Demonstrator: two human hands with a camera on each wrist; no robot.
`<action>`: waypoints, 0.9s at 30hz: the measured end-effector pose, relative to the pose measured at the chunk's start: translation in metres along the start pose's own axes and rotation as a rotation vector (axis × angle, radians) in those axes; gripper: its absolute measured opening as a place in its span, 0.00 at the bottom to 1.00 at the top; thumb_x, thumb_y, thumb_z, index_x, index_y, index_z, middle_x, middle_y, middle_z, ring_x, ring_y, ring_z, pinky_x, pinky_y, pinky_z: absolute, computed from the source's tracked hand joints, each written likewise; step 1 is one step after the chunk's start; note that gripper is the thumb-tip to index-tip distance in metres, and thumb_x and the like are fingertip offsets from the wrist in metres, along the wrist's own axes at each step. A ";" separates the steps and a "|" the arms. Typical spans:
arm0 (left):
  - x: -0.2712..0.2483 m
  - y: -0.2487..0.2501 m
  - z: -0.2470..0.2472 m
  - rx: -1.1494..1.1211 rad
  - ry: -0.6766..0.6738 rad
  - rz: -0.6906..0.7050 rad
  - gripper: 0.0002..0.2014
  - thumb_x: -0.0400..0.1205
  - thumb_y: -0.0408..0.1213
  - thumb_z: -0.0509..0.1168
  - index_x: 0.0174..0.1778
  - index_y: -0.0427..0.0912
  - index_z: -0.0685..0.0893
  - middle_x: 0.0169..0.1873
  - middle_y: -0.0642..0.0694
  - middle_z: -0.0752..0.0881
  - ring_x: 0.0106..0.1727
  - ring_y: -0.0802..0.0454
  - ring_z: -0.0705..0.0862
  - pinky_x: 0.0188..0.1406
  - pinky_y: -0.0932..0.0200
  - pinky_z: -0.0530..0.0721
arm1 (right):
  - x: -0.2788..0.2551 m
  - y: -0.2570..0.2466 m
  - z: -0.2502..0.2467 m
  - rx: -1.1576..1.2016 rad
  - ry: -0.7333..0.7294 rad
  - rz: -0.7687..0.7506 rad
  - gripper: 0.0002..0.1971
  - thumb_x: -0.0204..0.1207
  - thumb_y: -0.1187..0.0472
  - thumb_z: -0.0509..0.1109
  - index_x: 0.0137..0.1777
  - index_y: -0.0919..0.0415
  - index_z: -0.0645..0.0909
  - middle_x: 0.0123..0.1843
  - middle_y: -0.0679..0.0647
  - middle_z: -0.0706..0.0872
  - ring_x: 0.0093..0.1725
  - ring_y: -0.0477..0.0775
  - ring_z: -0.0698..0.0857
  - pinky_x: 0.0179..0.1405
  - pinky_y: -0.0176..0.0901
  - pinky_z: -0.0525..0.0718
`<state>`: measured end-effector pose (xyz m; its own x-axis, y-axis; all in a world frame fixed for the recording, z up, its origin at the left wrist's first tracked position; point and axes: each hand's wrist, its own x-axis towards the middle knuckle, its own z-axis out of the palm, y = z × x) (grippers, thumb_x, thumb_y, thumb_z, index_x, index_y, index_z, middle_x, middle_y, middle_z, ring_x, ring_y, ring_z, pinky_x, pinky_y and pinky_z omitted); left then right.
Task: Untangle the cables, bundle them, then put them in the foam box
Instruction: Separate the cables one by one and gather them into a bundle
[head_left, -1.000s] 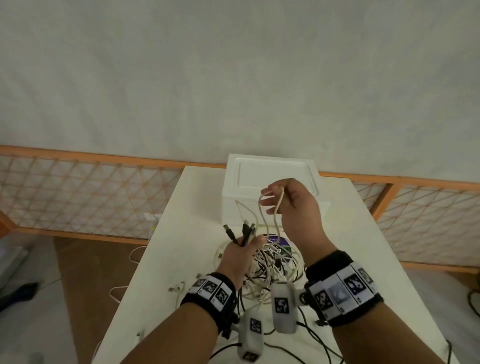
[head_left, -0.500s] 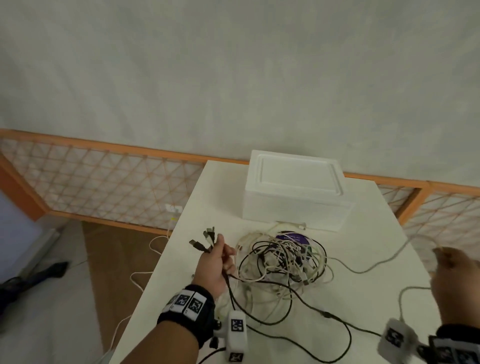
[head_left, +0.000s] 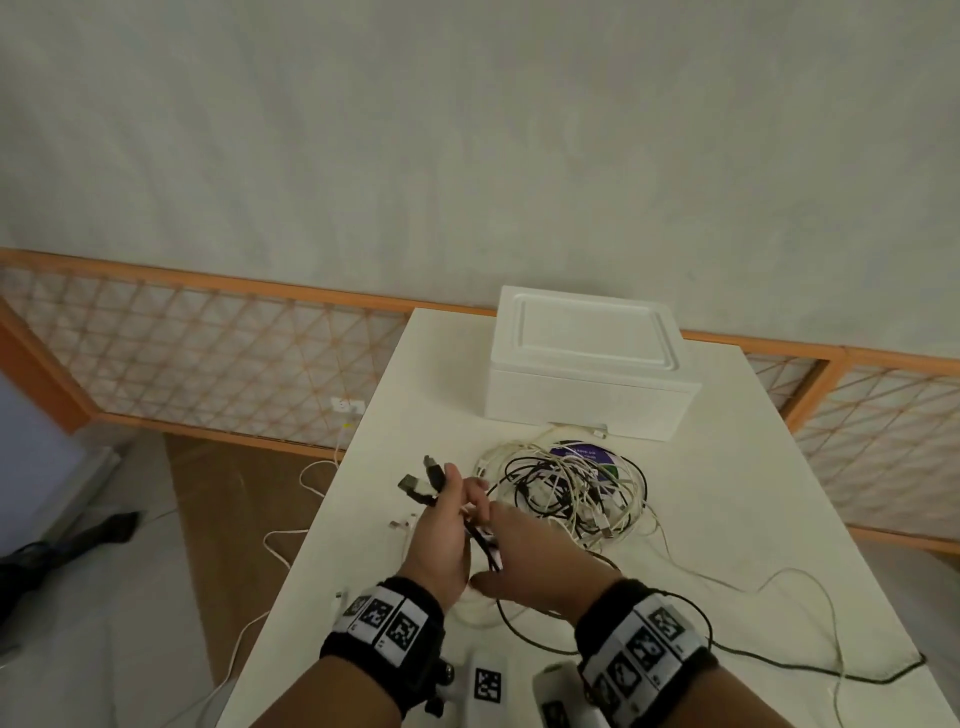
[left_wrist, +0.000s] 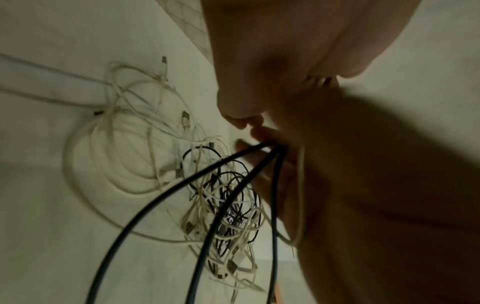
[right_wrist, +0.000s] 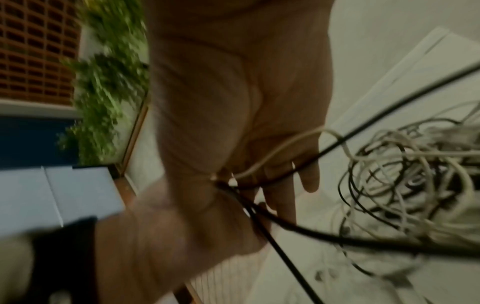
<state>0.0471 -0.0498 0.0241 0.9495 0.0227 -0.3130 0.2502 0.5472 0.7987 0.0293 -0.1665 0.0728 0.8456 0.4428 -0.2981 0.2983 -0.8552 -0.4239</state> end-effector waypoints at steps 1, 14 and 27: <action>0.000 0.000 -0.004 -0.004 0.018 0.001 0.29 0.79 0.61 0.53 0.23 0.39 0.76 0.45 0.47 0.83 0.53 0.49 0.78 0.58 0.49 0.71 | 0.002 -0.001 0.007 -0.036 0.010 0.001 0.20 0.74 0.54 0.66 0.65 0.57 0.71 0.58 0.57 0.84 0.57 0.60 0.83 0.48 0.46 0.77; 0.013 0.020 -0.041 -0.452 0.492 -0.006 0.23 0.87 0.56 0.51 0.28 0.48 0.62 0.13 0.54 0.63 0.12 0.58 0.60 0.11 0.68 0.55 | -0.068 0.146 -0.002 -0.140 -0.023 0.320 0.05 0.77 0.46 0.62 0.40 0.42 0.74 0.38 0.44 0.80 0.44 0.44 0.82 0.41 0.37 0.75; 0.022 -0.032 -0.004 -0.107 0.398 -0.092 0.18 0.82 0.35 0.66 0.29 0.46 0.68 0.19 0.51 0.65 0.17 0.56 0.60 0.19 0.61 0.61 | -0.040 0.186 -0.032 0.035 0.124 0.224 0.11 0.71 0.57 0.71 0.36 0.38 0.74 0.45 0.40 0.83 0.40 0.37 0.79 0.39 0.22 0.71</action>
<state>0.0590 -0.0631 -0.0105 0.7716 0.2798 -0.5712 0.2891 0.6456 0.7068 0.0655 -0.3515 0.0330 0.9375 0.2046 -0.2814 0.0835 -0.9175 -0.3889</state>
